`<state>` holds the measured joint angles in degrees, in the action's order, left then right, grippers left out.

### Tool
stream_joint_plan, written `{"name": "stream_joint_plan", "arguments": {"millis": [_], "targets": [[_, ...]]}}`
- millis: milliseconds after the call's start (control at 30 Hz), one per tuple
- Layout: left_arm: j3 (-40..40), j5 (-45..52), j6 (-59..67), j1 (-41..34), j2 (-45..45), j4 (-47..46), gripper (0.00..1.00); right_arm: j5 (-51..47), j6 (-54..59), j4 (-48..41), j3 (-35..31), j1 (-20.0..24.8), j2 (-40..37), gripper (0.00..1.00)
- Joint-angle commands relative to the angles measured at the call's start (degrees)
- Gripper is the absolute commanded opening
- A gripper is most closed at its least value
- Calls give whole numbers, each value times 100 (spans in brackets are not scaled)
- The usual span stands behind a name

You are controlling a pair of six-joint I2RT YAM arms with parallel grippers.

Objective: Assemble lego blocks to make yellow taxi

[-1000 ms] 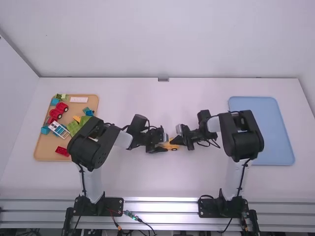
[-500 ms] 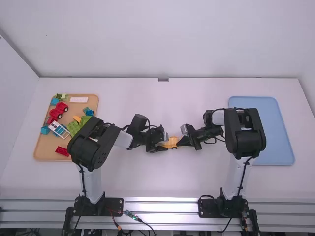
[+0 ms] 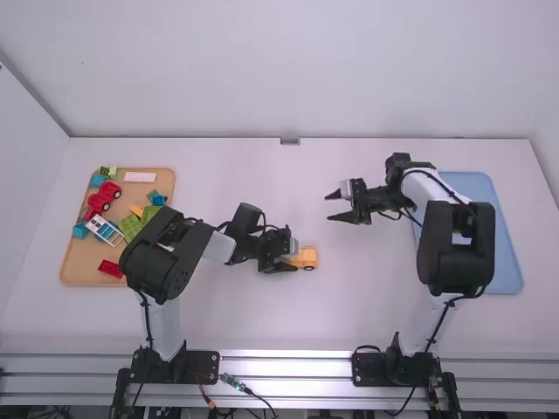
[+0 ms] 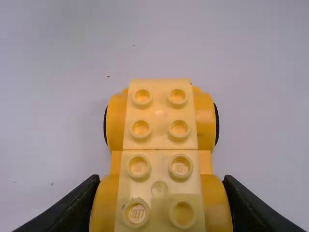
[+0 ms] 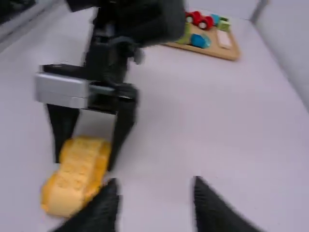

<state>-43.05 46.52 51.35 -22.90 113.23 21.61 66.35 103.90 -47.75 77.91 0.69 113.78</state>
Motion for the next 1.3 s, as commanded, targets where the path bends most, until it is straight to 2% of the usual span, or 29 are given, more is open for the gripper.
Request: {"name": "stream_joint_plan", "arguments": {"millis": [0, 100, 133, 200, 300, 333, 367, 400, 633, 767, 800, 900, 967, 1067, 1267], "targets": [[-26, -264, 172, -20, 90, -108, 3, -402, -1773, 435, 210, -15, -280, 99], [-136, -262, 172, -20, 90, -231, 11, -1115, -3401, 1375, 188, -144, -380, 99], [-214, -273, 174, -20, 90, -362, 20, -1438, -3917, 1650, 168, -212, -424, 99], [-273, -326, 170, -22, 87, -471, 27, -1633, -4229, 1818, 140, -269, -470, 99], [-490, -590, 177, -20, 87, -906, 63, -2374, -4929, 2253, -55, -455, -667, 99], [-529, -619, 177, -20, 87, -972, 67, -2529, -5086, 2365, -103, -483, -701, 99], [-579, -640, 168, -20, 87, -1053, 78, -2756, -5335, 2533, -175, -525, -739, 99], [-710, -678, 174, -22, 70, -1280, 99, -3351, -5895, 2933, -367, -634, -857, 99], [-1294, -857, 172, -14, -245, -2467, 99, -4017, -6756, 3783, -1198, -911, -1421, 99], [-1978, -1333, 220, 67, -800, -4106, 99, -4791, -7420, 4074, -1683, -901, -1751, 99], [-2011, -1351, 233, 70, -831, -4185, 99, -4817, -7425, 4083, -1696, -901, -1759, 99], [-2736, -1799, 681, 286, -1331, -5597, 99, -4966, -7560, 4212, -1974, -898, -1915, 99], [-2955, -2028, 587, 410, -1460, -5815, 99, -4975, -7567, 4262, -2015, -898, -1932, 99], [-3574, -2830, -650, 983, -1661, -5892, 99, -4975, -7567, 4286, -1998, -890, -1954, 99], [-4312, -3141, -2105, 2183, -1679, -5940, 99, -4970, -7565, 4345, -1971, -890, -1954, 99]]}}
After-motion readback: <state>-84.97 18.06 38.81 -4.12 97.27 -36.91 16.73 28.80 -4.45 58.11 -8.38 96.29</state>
